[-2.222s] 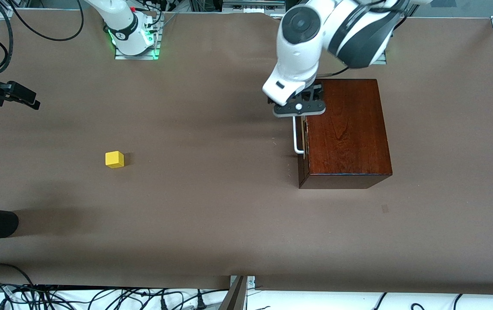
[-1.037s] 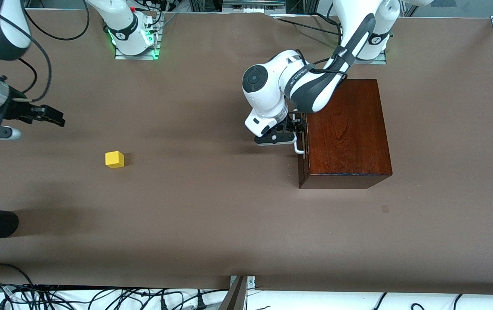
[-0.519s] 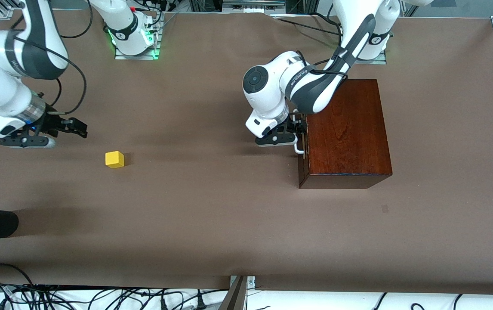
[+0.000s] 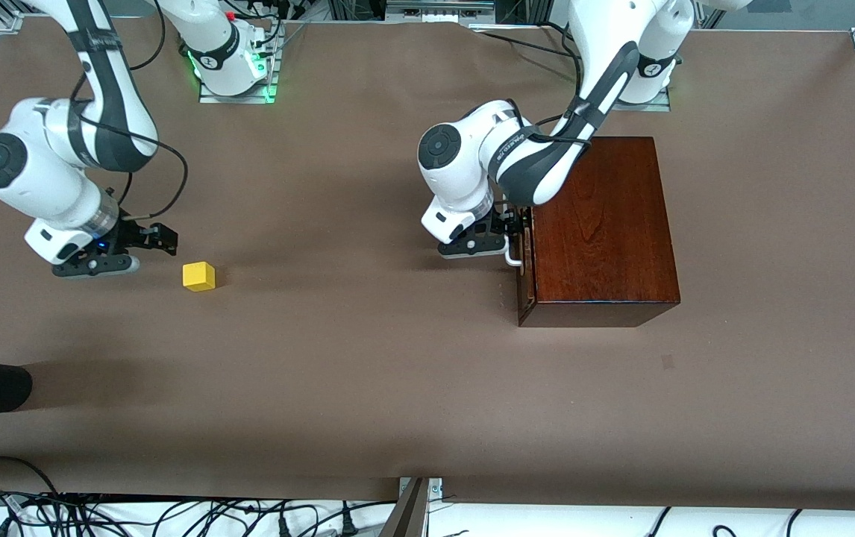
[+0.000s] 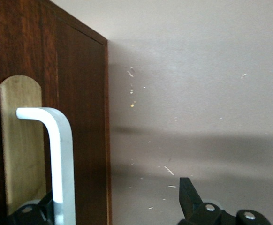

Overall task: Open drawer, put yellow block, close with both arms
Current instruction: 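Grip the drawer handle with the left gripper while the right gripper reaches the cube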

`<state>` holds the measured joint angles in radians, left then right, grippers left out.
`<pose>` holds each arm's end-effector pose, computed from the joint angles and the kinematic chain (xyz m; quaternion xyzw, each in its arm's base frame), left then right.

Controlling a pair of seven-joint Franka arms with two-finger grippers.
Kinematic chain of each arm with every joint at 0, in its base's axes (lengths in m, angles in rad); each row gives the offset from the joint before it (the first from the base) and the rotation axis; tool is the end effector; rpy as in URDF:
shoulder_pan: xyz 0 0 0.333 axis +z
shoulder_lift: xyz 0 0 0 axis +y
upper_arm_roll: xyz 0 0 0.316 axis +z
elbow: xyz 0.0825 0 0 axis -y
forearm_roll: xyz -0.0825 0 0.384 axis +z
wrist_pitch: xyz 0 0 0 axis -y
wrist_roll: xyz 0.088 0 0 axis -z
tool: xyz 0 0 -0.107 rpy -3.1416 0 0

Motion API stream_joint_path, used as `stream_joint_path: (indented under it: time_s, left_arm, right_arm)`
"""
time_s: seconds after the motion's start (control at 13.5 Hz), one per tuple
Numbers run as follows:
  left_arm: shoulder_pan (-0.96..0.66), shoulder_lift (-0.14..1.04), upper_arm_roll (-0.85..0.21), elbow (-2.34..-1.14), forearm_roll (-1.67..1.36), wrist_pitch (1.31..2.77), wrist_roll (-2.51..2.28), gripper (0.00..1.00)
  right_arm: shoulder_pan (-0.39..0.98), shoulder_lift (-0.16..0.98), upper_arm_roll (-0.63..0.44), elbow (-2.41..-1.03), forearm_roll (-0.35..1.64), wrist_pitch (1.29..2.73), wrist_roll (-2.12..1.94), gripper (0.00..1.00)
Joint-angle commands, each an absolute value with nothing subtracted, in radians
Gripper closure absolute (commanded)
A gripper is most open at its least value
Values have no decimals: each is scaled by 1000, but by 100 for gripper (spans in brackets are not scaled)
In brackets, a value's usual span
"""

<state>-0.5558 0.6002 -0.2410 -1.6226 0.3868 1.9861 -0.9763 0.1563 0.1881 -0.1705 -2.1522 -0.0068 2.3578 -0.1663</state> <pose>0.4946 -0.4463 0.2652 -0.9897 -0.0051 -0.0097 0.1428 0.5632 -0.0070 0.3161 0.9966 0.0800 0.0084 0.0191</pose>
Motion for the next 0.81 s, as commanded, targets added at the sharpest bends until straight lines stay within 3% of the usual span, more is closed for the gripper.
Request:
stream_joint_path:
  time_s: [0.0, 0.44, 0.74]
  left_arm:
    - [-583, 617, -241, -1611, 382, 2019, -1011, 0]
    - [-658, 678, -241, -1502, 339, 2017, -1130, 0]
    - [-725, 732, -216, -1408, 298, 2016, -1160, 0]
  right_arm:
    - [155, 221, -149, -2169, 18, 2417, -216, 0]
    - [155, 320, -124, -2157, 280, 2477, -530, 0]
    - [155, 330, -126, -2155, 288, 2473, -572, 0]
